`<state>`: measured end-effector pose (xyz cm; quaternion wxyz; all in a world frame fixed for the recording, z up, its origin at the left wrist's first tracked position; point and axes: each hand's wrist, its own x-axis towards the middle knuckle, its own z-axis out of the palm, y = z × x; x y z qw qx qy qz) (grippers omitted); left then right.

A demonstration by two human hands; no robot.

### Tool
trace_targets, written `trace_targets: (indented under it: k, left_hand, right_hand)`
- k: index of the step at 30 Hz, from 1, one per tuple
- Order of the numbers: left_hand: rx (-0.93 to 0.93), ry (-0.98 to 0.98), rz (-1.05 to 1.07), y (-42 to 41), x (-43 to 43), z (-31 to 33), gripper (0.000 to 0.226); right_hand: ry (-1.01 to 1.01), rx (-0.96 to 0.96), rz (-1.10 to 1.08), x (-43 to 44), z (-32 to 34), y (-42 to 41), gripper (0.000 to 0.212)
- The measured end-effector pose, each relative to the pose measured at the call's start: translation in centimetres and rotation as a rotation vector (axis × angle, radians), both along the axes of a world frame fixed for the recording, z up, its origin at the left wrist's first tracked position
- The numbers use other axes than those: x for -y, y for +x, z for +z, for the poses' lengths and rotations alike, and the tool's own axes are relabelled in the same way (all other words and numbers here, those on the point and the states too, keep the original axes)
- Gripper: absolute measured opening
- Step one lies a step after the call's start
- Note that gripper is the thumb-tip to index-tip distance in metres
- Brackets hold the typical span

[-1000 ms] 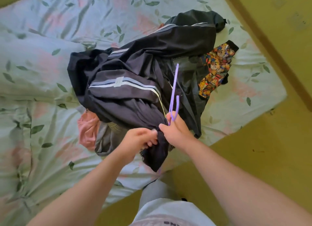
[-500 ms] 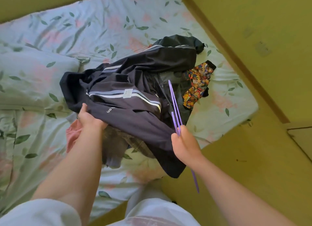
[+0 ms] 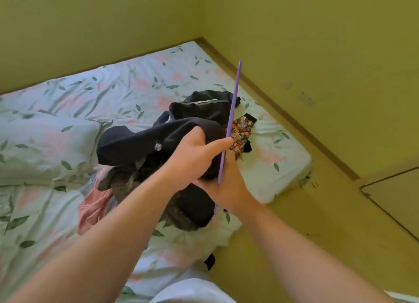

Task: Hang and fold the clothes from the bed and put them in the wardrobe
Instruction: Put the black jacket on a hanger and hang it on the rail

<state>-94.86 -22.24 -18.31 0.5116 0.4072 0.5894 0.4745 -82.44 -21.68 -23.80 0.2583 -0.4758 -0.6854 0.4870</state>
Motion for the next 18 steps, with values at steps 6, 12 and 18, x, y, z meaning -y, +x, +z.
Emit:
trace_targets:
  k: [6,12,18]
  left_hand:
    - [-0.225,0.095,0.018,-0.5,-0.8,2.5,0.033]
    - [-0.734,-0.158,0.147,-1.6,-1.5,-5.9,0.045]
    - [-0.488,-0.216,0.392,2.0,-2.9,-4.8,0.082]
  right_hand:
    - [0.034,-0.027,-0.324,-0.4,4.9,3.2,0.026]
    - [0.069,0.045,-0.265,-0.5,8.3,8.0,0.03]
    - [0.022,0.112,-0.276,1.3,8.6,12.7,0.046]
